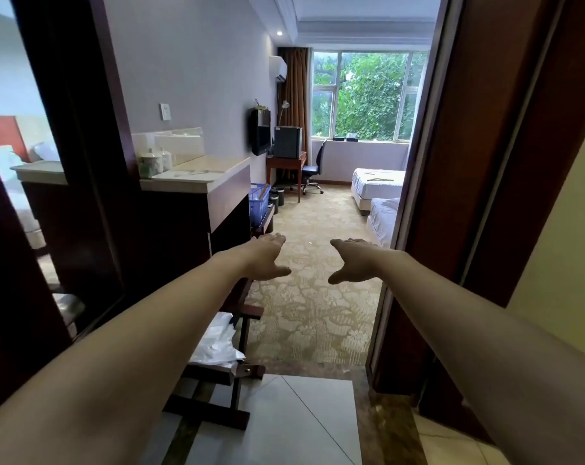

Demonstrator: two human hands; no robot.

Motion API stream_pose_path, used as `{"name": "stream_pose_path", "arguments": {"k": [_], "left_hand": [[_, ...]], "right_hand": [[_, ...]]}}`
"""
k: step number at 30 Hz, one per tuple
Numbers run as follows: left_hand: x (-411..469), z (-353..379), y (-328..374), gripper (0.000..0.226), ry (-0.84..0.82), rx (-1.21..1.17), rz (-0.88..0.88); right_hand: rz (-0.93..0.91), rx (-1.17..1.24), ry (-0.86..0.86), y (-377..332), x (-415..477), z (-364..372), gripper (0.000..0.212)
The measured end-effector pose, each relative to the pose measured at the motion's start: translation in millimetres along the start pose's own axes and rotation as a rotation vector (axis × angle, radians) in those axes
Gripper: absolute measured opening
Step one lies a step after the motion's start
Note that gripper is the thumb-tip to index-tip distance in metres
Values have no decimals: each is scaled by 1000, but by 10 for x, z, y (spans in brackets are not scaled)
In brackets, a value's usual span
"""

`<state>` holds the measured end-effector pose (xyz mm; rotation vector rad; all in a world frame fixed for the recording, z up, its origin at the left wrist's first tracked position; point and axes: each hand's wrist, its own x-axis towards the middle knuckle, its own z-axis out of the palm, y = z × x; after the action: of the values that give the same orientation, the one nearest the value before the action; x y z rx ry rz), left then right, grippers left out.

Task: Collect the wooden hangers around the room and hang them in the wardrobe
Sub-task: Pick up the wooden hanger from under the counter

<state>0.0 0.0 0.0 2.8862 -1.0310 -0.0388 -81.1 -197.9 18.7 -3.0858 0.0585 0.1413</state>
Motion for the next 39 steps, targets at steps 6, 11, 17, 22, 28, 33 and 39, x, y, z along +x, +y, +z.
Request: {"name": "stream_pose_path", "arguments": {"k": [6, 11, 17, 22, 28, 33, 39], "left_hand": [[579, -112, -336, 88, -56, -30, 7], [1132, -268, -615, 87, -50, 23, 30], [1656, -343, -961, 87, -52, 45, 36], [1993, -335, -1151, 89, -33, 65, 37], [2342, -285, -1228, 91, -49, 70, 30], [2702, -262, -1293, 91, -51, 65, 6], [3331, -269, -1367, 93, -44, 58, -21]], "right_hand": [[-9, 23, 22, 23, 724, -103, 86], [1, 25, 42, 66, 1403, -225, 84], [1, 42, 63, 48, 2009, -358, 84], [12, 49, 62, 92, 2353, -368, 85], [14, 43, 52, 219, 2717, -359, 93], [-6, 49, 51, 408, 3075, -373, 95], [-38, 48, 39, 743, 3601, -485, 102]]}}
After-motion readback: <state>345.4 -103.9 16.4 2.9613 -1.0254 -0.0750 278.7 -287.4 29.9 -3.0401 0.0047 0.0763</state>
